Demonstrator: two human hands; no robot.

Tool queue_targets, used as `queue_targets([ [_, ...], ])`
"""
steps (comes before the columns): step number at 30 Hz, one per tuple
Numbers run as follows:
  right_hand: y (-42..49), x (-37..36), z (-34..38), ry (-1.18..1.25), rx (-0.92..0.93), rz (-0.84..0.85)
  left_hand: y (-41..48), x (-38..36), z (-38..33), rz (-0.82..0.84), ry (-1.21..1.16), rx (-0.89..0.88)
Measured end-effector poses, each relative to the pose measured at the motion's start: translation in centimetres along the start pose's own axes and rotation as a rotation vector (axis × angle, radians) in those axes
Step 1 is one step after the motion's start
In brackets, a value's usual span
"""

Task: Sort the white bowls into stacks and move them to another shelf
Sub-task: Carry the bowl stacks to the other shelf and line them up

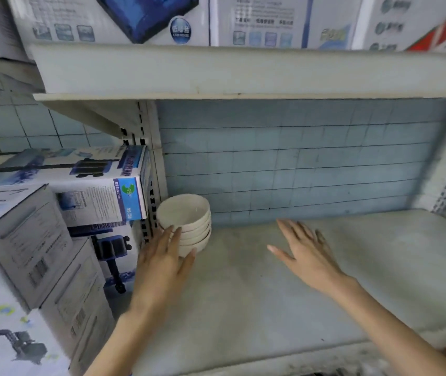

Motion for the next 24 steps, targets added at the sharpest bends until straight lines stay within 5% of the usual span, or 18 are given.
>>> queue_targets([
  [5, -8.1, 2.4, -5.4, -0.048, -0.234, -0.164, -0.7, 0.3, -3.2, 0.075, 0.104, -0.119],
  [14, -19.5, 5.1, -13.3, -0.127, -0.531, -0.141, -2.4, -0.7, -10.3, 0.163, 0.115, -0.27],
  [24, -30.8, 7.6, -23.6, -0.153, -0.727, -0.09, -4.6, -2.4, -20.0, 0.107, 0.146, -0.246],
])
Point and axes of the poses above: each hand's wrist, its own y-axis towards the middle knuckle, its own x-axis out of the back of the hand, z = x × y, the point moved 2 cm from there along y, towards the middle knuckle, and after that the axes turned 5 degrees about z, right-handed, at the moved point
